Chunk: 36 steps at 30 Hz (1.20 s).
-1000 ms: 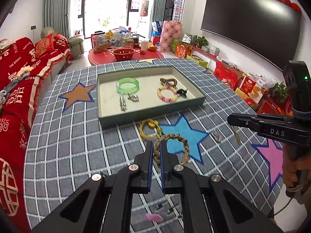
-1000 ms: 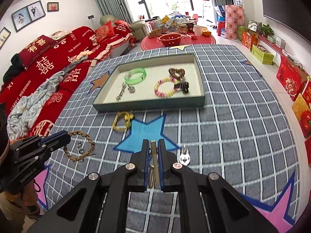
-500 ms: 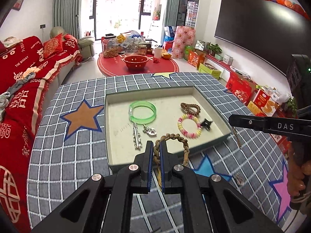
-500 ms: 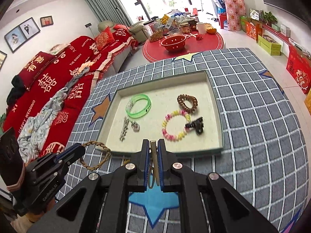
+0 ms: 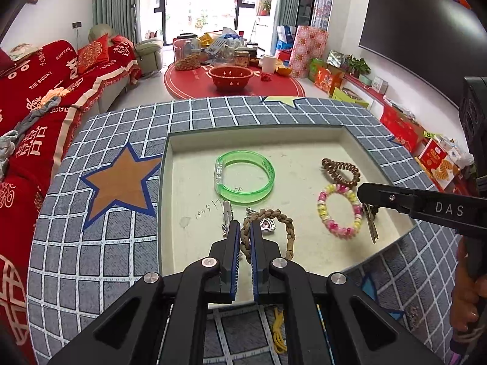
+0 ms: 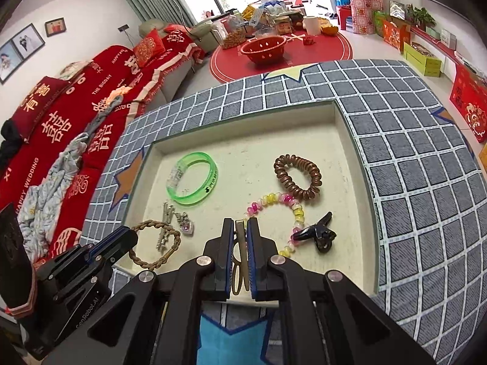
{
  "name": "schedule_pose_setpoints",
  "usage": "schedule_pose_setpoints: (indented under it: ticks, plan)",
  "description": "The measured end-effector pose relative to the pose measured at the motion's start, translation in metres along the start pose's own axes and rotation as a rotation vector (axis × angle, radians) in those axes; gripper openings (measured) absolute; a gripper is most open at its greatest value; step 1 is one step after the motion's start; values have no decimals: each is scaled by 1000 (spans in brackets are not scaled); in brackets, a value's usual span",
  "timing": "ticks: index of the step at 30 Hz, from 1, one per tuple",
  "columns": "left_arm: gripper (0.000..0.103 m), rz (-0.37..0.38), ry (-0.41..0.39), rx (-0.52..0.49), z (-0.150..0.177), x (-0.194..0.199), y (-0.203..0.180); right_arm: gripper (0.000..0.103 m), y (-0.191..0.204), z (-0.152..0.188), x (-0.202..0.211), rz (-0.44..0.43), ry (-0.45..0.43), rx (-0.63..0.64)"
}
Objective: Organize jewelry
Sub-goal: 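Carry both items into the tray and open both tools to release them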
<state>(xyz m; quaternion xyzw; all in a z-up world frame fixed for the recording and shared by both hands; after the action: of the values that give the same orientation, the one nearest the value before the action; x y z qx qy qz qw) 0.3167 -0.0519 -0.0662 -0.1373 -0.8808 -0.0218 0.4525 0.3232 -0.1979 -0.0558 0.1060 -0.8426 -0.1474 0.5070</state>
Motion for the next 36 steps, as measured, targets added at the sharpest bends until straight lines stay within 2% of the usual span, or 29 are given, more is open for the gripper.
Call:
schedule_pose_setpoints:
  ticks: [11,26,30,33,35,36]
  plan:
    - [20,-43,53,-7,5,-29,6,9,-12,1,-32,44,38,-1]
    - [20,-135,84,-27,12,-36,10,11,-22,9,-46,47,74,-43]
    - [20,-131,72,-31,10,-30,9,16,-21,8,-41,18,64,-64]
    - [20,-139,62,-42,8,-25,8,27,-17,6,-31,-1,39,-59]
    - [20,-140,57,-41,8,-23,8,42,-16,4,-24,-9,22,-57]
    - [20,-141,53,-39,8,-21,8,43,-14,3,-20,-15,12,-59]
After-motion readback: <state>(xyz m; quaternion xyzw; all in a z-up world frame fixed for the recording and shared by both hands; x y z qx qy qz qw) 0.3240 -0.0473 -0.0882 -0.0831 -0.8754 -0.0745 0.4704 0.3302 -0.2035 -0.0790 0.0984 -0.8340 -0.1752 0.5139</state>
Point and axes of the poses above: each gripper's, at about its wrist camera, not at the fingertips, and x roughly against the way its jaws point, y to its left, z to its underside, the point moved 9 cm from there along -x, roughly the way its jaws point, and after that the axes turned 5 degrees about y, right-handed, at the moved point
